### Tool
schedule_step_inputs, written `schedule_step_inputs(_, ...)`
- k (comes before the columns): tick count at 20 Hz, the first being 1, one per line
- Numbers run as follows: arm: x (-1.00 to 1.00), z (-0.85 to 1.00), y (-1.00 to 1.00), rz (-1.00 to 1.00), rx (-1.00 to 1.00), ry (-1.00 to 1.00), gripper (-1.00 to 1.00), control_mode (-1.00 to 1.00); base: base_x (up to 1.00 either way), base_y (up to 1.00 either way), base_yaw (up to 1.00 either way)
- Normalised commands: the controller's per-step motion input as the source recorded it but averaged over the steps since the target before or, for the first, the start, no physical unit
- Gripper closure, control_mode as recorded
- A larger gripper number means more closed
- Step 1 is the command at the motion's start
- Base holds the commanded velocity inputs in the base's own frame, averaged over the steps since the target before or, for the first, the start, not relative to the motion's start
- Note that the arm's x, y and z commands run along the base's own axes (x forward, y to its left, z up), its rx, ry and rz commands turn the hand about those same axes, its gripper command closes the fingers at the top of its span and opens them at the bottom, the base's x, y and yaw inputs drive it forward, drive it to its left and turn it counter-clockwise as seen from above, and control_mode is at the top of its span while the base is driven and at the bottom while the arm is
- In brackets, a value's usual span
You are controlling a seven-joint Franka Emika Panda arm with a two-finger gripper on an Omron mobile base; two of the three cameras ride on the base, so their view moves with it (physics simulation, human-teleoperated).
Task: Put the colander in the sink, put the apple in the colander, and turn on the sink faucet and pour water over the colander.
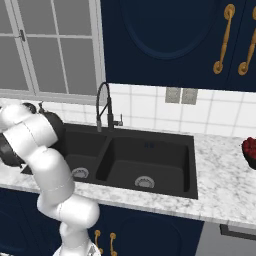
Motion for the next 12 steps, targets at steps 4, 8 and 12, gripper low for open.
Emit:
schedule_step_inputs(4,0.27,-0.23,0.38,0.0,-0.11,0.0,-1.0,-1.0,0.0,0.0,0.0)
schedule_step_inputs(8,0.27,-0.12,0.32,0.0,-0.08,0.0,-1.0,-1.0,0.0,0.0,0.0)
schedule_step_inputs(12,0.24,0.0,0.29,0.0,-0.01,0.0,-1.0,-1.0,0.0,0.0,0.0)
